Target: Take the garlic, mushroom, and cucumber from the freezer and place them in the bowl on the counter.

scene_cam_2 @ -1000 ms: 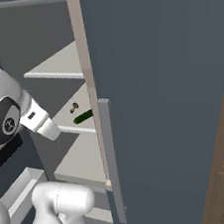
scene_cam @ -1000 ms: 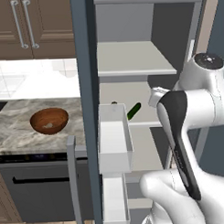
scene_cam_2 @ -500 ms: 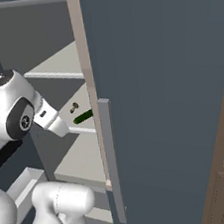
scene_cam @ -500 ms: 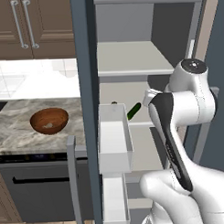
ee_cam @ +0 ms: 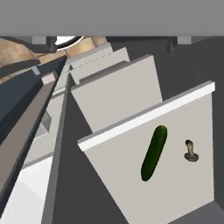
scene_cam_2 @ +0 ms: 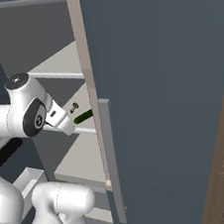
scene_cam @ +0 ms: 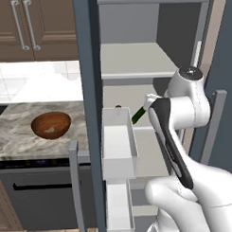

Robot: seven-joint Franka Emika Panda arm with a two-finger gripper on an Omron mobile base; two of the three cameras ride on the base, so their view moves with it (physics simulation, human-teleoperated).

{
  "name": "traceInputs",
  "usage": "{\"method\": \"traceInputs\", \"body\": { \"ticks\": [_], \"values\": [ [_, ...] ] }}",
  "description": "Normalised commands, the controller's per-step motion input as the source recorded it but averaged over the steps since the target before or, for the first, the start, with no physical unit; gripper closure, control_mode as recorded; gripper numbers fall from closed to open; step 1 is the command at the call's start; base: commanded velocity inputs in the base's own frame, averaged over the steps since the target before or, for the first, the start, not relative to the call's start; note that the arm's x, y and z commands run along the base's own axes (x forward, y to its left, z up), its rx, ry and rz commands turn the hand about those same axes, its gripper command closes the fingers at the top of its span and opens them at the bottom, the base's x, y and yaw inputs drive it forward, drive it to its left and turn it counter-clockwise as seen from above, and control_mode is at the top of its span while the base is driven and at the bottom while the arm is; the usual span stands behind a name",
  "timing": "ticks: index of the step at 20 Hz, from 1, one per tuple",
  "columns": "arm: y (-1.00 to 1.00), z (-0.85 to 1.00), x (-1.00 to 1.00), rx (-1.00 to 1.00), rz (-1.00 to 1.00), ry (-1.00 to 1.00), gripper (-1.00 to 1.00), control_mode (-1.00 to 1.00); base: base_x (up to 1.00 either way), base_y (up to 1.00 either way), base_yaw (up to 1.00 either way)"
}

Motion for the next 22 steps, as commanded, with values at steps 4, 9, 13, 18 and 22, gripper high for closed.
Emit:
{"method": "traceInputs", "body": {
  "ticks": [4,9,13,18,22],
  "values": [
    [0.00,-0.06,0.33,0.00,0.00,0.00,-1.00,-1.00,0.00,0.00,0.00],
    [0.00,-0.09,0.26,0.00,0.00,0.00,-1.00,-1.00,0.00,0.00,0.00],
    [0.00,-0.09,0.28,0.00,0.00,0.00,-1.00,-1.00,0.00,0.00,0.00],
    [0.00,-0.05,0.32,0.00,0.00,0.00,-1.00,-1.00,0.00,0.00,0.00],
    [0.00,-0.09,0.30,0.00,0.00,0.00,-1.00,-1.00,0.00,0.00,0.00]
  ]
}}
